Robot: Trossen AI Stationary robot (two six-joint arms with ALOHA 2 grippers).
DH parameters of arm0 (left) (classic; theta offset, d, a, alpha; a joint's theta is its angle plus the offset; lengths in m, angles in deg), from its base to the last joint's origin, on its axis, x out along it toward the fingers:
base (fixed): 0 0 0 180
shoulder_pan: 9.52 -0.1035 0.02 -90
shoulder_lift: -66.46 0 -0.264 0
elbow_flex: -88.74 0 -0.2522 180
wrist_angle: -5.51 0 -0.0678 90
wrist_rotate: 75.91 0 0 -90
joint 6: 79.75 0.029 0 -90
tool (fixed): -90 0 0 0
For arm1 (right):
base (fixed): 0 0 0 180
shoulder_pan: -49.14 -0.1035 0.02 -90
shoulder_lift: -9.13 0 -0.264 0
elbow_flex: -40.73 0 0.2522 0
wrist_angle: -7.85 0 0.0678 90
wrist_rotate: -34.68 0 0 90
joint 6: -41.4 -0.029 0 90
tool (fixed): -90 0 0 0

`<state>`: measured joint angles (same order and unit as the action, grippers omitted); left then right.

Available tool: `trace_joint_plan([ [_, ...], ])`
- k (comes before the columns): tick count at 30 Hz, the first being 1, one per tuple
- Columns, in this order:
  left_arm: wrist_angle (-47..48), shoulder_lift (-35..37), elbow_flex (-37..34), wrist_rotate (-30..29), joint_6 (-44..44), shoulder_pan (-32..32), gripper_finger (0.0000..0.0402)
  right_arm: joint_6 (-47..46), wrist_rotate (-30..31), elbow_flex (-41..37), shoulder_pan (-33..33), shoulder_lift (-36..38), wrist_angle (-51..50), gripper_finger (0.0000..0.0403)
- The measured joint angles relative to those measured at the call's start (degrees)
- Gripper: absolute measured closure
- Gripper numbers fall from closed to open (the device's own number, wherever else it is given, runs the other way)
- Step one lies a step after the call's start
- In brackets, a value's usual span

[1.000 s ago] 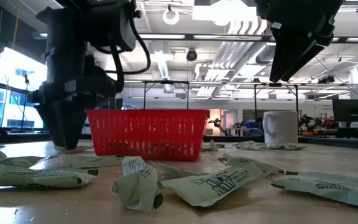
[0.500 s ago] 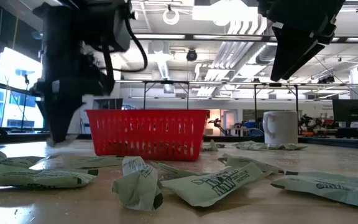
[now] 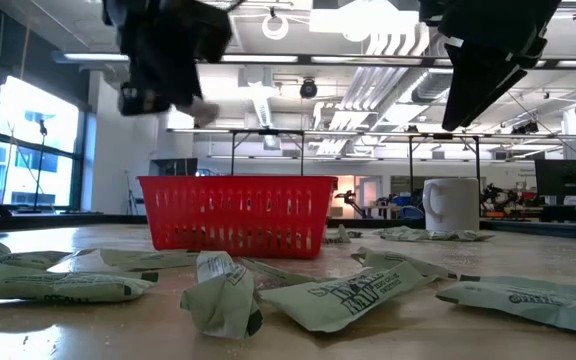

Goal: Pick and place Stevia / Truvia into bins
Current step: Put the green stevia packet into the red basket

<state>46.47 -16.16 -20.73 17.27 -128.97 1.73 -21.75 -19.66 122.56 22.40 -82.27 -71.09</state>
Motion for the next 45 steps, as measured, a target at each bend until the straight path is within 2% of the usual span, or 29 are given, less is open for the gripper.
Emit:
trace_joint_plan([
  [4, -4.9, -4.9, -0.1, -0.3, 1.3, 0.0, 0.0324, 0.0, -1.5, 0.0, 0.0, 0.0, 0.1, 0.0128],
  [9, -1.8, -4.9, 1.3, -0.7, 0.7, 0.0, 0.0269, -0.1, -5.1, 0.0, -0.9, 0.0, 0.3, 0.0128],
  [12, 5.2, -2.1, 5.1, -0.9, 1.7, 0.0, 0.0235, -1.8, -6.2, 0.0, -2.2, 0.0, 0.3, 0.0128],
  [14, 13.5, -0.3, 7.3, -1.6, 3.5, 0.0, 0.0215, -4.1, -7.2, 0.0, -2.5, 0.0, 0.2, 0.0128],
  [16, 22.1, 1.1, 10.1, -5.4, 4.1, 0.0, 0.0199, -5.5, -8.8, 0.0, -2.3, 0.0, -0.1, 0.0128],
  [20, 38.1, 4.5, 13.0, -17.1, 1.7, -0.8, 0.0183, -5.4, -14.4, 0.1, 0.5, 0.1, 0.1, 0.0128],
  [22, 41.9, 5.6, 12.5, -17.5, -1.2, -4.7, 0.0183, -4.9, -16.6, 0.1, 2.5, 0.1, 0.4, 0.0128],
  [25, 38.4, 5.7, 10.5, -17.1, 0.8, -14.2, 0.0189, -2.6, -17.7, 0.1, 5.3, 0.1, 0.5, 0.0128],
  [30, 28.4, 0.4, 8.5, -9.2, 11.7, -25.9, 0.02, 2.3, -18.4, 0.1, 7.7, 0.1, 0.5, 0.0128],
  [34, 25.4, -4.7, 8.5, -9.0, 21.3, -30.1, 0.0199, 5.0, -18.9, 0.1, 7.9, 0.1, 0.5, 0.0128],
  [37, 21.9, -8.6, 8.5, -8.7, 28.4, -31.0, 0.0189, 5.3, -18.7, 0.1, 7.9, 0.1, 0.5, 0.0128],
  [42, 18.7, -13.6, 8.5, -4.8, 32.5, -32.0, 0.016, 5.3, -18.1, 0.1, 8.9, 0.1, 0.8, 0.0128],
  [45, 19.4, -16.1, 8.5, -5.5, 36.3, -31.9, 0.0138, 5.1, -17.3, 0.1, 10.1, 0.1, 0.7, 0.0128],
])
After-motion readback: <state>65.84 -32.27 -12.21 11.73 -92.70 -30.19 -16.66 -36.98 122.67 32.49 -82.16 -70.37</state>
